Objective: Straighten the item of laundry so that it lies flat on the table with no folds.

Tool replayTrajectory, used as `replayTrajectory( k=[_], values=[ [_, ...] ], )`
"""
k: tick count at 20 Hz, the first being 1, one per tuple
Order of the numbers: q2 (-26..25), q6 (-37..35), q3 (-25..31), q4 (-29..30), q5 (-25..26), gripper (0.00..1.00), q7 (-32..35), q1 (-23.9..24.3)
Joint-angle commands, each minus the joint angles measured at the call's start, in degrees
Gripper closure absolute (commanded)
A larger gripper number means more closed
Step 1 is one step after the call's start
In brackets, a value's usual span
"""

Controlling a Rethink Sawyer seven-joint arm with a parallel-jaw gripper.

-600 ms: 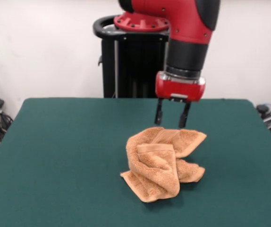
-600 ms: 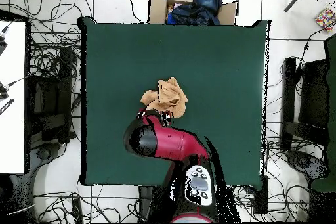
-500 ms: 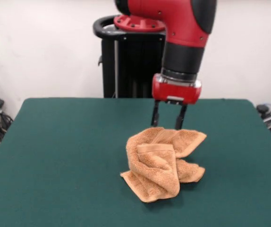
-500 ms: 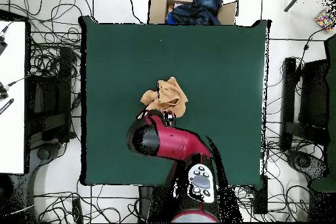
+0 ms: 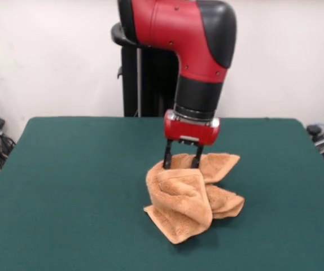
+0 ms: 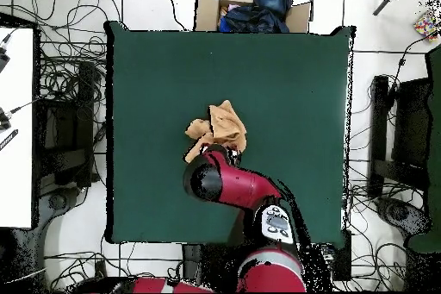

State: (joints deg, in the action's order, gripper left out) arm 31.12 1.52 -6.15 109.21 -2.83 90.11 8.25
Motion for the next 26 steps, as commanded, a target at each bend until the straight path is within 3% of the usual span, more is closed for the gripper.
replayTrajectory(
  k=[1,5,6,12,17,23,26],
  values=[
    [-5.7,-0.2,5.2,-4.0,0.8,0.00,8.3,3.8],
    [-6.4,-4.4,8.7,-5.6,2.3,0.00,4.9,6.8],
    [-6.0,-5.6,10.0,-5.8,3.1,1.00,4.4,7.6],
    [0.8,-11.3,7.8,-2.2,-0.1,1.00,7.6,4.8],
    [4.7,-19.4,12.3,-2.0,3.0,1.00,0.6,12.1],
    [13.0,-34.2,9.5,-5.7,8.9,1.00,-9.1,17.4],
    [16.0,-37.2,10.2,-6.4,12.6,1.00,-11.7,20.1]
  ],
)
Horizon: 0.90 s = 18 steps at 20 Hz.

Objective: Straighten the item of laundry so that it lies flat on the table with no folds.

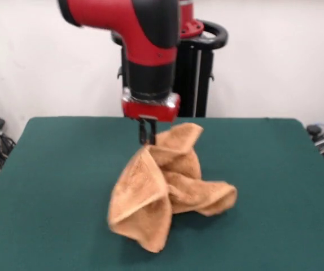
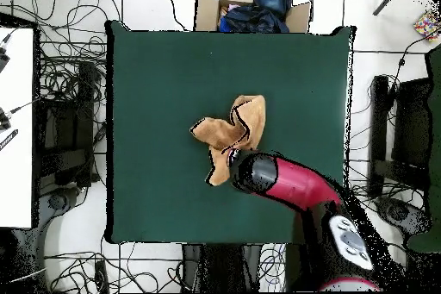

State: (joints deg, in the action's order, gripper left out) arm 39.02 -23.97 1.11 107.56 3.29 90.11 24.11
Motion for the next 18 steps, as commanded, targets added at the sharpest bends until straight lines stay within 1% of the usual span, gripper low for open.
replayTrajectory(
  k=[1,5,8,13,16,18],
  values=[
    [8.9,-12.1,3.5,-4.8,7.5,1.00,-12.9,5.4],
    [10.6,-15.9,7.3,-6.2,11.5,1.00,-17.3,10.9],
    [11.6,-18.6,10.0,-7.1,13.3,1.00,-19.6,14.4],
    [13.8,-22.7,13.0,-7.5,14.8,1.00,-21.4,17.9],
    [15.8,-22.3,12.4,-5.8,14.7,1.00,-18.8,17.6],
    [16.4,-19.2,11.9,-2.1,13.8,1.00,-14.4,16.1]
  ],
)
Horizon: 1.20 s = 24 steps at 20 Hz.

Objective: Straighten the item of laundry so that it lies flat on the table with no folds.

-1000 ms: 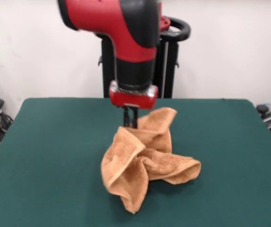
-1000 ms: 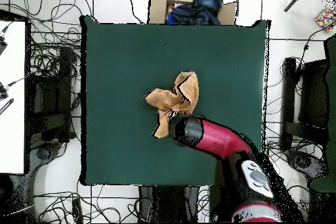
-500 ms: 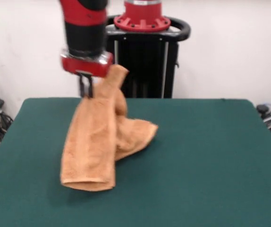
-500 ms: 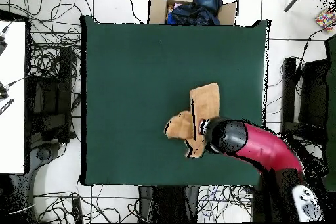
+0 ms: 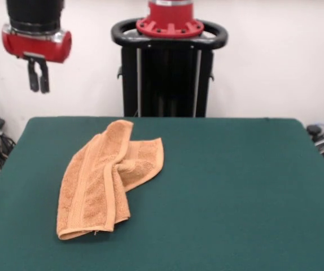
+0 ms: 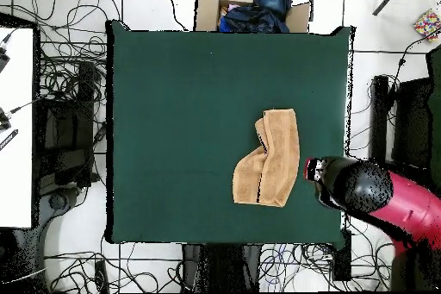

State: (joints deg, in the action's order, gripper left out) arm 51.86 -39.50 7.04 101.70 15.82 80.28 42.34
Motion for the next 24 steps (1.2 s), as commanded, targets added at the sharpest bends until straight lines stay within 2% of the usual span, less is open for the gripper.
replayTrajectory(
  k=[1,6,10,16,20,22,23,24],
  values=[
    [3.7,-1.4,5.6,6.2,0.7,1.00,-2.0,-3.2],
    [4.2,6.7,4.0,11.9,-1.0,1.00,7.9,-8.4],
    [-0.1,15.8,4.8,13.4,-2.5,1.00,11.3,-9.4],
    [-3.1,21.5,2.8,11.8,-3.0,1.00,12.3,-11.9],
    [-2.6,20.4,2.7,11.2,-3.6,1.00,10.0,-11.9],
    [-3.3,20.3,4.5,11.8,-4.7,1.00,9.2,-10.3],
    [-3.7,20.3,5.3,12.2,-5.3,0.00,8.8,-9.5],
    [-4.7,19.9,4.3,11.4,-5.1,0.00,9.3,-10.3]
  ],
)
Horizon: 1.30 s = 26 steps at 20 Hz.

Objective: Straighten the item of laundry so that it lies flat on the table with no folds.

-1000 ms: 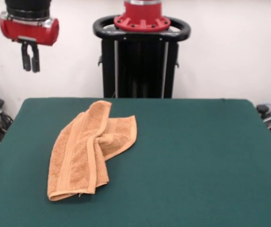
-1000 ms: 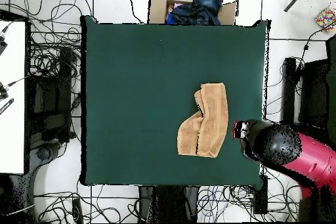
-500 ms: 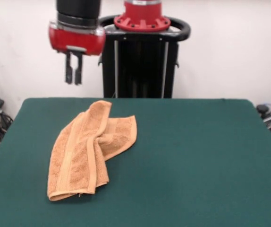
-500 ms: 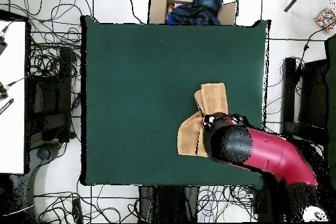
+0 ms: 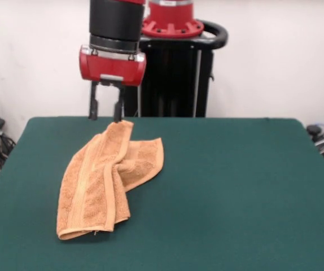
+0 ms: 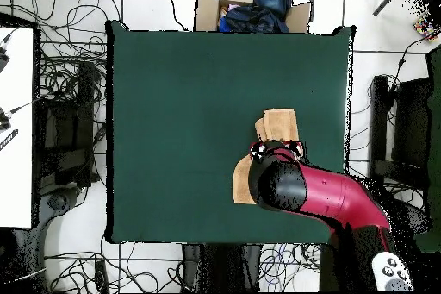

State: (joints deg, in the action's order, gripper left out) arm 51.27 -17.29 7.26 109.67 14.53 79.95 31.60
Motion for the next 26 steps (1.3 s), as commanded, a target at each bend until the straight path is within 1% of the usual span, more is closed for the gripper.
replayTrajectory(
  k=[1,3,5,6,10,12,15,17,18,19,21,22,24,26],
  values=[
    [-5.8,-0.4,4.1,3.1,-4.1,0.00,10.5,0.5],
    [-9.2,4.3,3.6,2.2,-3.8,0.00,12.2,0.2],
    [-11.6,10.0,1.4,0.9,-2.8,0.00,14.0,-1.6],
    [-12.8,11.5,0.3,0.3,-2.8,0.00,14.9,-2.6],
    [-15.5,13.9,-1.0,-0.6,-3.6,0.00,15.3,-4.0],
    [-18.6,14.0,0.6,-1.8,-4.4,0.00,14.3,-3.3],
    [-23.3,17.7,0.3,-3.3,-5.7,0.00,15.0,-4.5],
    [-24.7,20.6,-3.2,-4.0,-6.5,0.00,15.5,-7.1],
    [-25.4,22.6,-6.4,-4.8,-6.8,0.00,15.5,-9.4],
    [-25.6,25.6,-11.1,-5.3,-7.8,0.00,15.7,-12.4],
    [-25.1,27.4,-17.0,-5.5,-9.4,0.00,14.8,-15.6],
    [-24.6,27.4,-19.0,-5.6,-10.0,0.00,14.1,-16.6],
    [-22.9,26.2,-21.0,-5.0,-10.9,0.00,13.0,-17.3],
    [-20.4,23.0,-21.2,-4.2,-11.7,0.00,12.6,-17.7]
  ],
)
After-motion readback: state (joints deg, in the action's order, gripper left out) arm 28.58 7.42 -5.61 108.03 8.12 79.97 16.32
